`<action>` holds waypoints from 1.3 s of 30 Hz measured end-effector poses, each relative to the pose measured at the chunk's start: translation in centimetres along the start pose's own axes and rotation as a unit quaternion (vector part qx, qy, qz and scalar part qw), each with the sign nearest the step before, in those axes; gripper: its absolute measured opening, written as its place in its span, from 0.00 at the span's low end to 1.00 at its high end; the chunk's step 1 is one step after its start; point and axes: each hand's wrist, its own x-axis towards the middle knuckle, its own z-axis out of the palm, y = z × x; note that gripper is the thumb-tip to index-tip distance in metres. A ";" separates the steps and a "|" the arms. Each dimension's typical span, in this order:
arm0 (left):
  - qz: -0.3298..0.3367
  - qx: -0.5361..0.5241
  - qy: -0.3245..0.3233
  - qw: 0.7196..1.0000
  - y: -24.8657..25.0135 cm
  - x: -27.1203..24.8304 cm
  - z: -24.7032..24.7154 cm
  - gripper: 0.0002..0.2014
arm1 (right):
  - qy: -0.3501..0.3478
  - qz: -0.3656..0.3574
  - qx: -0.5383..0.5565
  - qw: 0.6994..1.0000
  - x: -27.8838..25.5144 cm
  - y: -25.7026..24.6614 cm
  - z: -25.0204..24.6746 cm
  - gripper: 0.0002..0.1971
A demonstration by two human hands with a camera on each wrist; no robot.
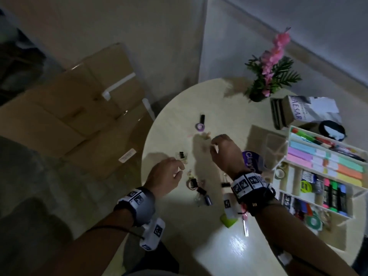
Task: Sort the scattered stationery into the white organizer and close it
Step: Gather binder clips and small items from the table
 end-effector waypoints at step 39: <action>0.156 0.030 -0.135 0.978 -2.9 0.0 7.4 0.08 | 0.063 -0.003 0.044 0.997 -0.4 -0.6 6.1 0.08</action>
